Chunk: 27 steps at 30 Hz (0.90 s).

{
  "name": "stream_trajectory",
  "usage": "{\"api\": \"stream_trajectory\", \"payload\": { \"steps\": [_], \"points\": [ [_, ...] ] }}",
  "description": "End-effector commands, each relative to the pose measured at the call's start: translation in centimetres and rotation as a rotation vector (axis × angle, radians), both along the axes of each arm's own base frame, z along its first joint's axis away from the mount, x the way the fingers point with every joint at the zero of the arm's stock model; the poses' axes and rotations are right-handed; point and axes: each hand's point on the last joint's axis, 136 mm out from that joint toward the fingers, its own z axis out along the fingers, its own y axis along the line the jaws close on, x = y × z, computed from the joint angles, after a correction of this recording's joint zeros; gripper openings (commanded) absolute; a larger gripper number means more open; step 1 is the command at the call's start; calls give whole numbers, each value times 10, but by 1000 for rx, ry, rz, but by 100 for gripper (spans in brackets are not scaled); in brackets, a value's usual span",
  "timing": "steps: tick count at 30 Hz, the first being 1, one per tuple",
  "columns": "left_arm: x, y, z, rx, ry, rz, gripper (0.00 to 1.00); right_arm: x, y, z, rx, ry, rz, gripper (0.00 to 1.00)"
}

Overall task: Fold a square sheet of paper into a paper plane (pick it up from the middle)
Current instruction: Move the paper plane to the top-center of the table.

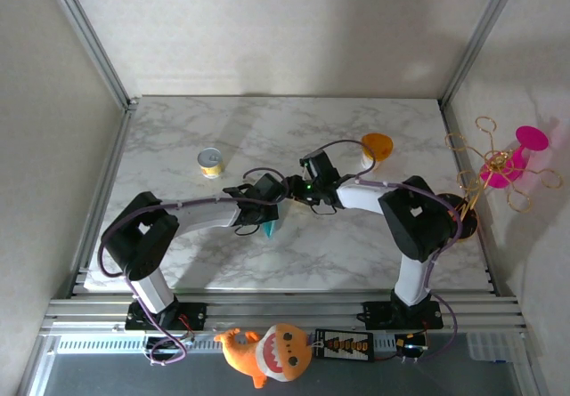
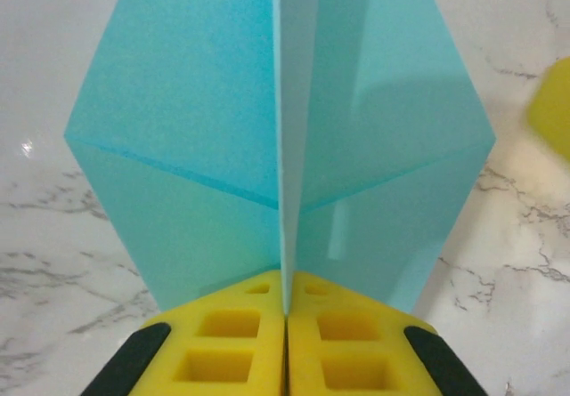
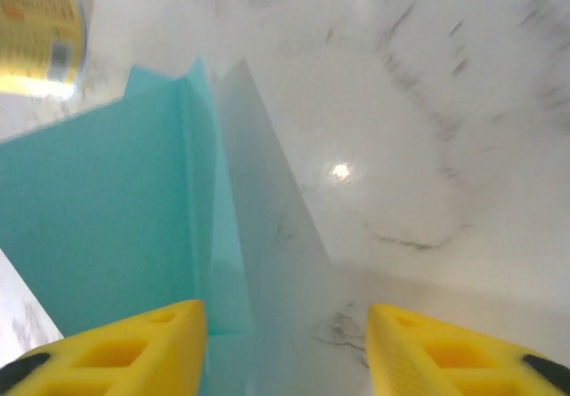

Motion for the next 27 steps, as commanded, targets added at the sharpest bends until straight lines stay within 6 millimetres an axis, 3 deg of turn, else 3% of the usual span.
{"api": "stream_trajectory", "payload": {
  "steps": [1,5,10,27],
  "points": [
    [4,10,7,114,-15,-37,9,10,-38,6,-124,-56,-143,54],
    [6,6,0,151,14,-77,12,11,-60,6,-199,-69,-225,55],
    [8,5,-8,195,45,-94,14,11,-74,10,-230,-78,-286,55],
    [8,-6,-23,183,84,-100,15,8,-86,21,-214,-101,-328,60]
  ]
}}
